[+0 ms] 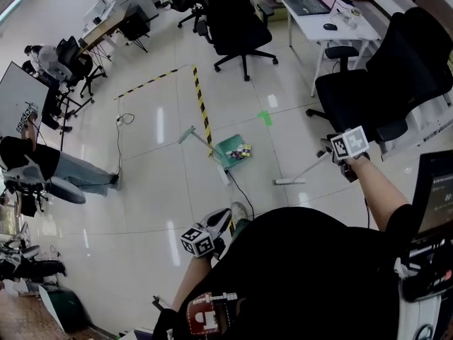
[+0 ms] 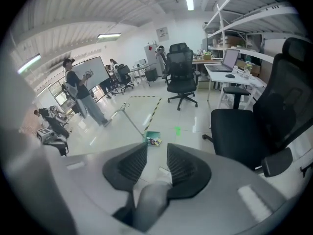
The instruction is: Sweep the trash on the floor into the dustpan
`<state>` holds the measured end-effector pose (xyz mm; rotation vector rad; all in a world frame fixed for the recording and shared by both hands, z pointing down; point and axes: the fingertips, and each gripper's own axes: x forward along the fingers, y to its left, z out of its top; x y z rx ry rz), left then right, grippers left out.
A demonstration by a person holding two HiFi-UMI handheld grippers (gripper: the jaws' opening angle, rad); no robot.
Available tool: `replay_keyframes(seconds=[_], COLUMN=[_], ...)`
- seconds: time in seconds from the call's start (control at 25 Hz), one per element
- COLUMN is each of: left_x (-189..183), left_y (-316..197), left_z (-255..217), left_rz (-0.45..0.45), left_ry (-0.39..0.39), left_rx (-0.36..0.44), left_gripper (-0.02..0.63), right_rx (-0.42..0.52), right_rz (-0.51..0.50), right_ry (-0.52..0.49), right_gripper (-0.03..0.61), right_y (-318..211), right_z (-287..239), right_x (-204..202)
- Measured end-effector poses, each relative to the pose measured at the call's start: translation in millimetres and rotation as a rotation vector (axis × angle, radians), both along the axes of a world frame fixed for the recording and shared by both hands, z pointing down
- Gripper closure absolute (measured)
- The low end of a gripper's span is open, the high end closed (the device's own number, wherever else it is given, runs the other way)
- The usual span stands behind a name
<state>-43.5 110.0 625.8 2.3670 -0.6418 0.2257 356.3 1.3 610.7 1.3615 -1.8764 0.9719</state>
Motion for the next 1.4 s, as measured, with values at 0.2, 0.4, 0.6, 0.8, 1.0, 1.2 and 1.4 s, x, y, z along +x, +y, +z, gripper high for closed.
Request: replay_keyframes(seconds=[0.2, 0.4, 0.6, 0.8, 1.0, 1.2, 1.4], left_x=[17.1, -10.5, -54.8, -110.5, -160.3, -158.1, -130.5], left_y=[54.0, 75.3, 90.2, 114.5, 125.4, 121.1, 110.0], left_z=[-12.9, -20.6, -21.2, -12.4, -9.1, -8.5, -34.2], left_rz=[0.005, 0.0, 0.035, 0.144, 0.202, 0.166, 0.11], left_ry=[-0.026, -0.038, 0.0, 0.012, 0.026, 0.041, 0.08], left_rx=[0.017, 0.045, 0.048, 0.03, 0.012, 0.036, 0.086], left_gripper=[0.614, 0.614, 0.614, 0.614, 0.614, 0.614, 0.614], right_rx=[-0.004, -0.011, -0.013, -0.017, -0.025, -0.026, -0.012], right_rz=[-0.039, -0.068, -0.035, 0.038, 0.091, 0.067, -0.013], right_ry=[-0.005, -0.002, 0.0, 0.007, 0.008, -0.011, -0.021], right_gripper=[0.454, 0.454, 0.454, 0.454, 0.454, 0.454, 0.454], right_y=[54.9, 101.1, 133.1, 168.8, 184.3, 192.4, 195.1], right_z=[10.7, 14.5, 9.8, 4.0, -1.2, -1.0, -11.9], right_x=[13.4, -11.5, -50.4, -98.6, -141.7, -154.5, -155.9])
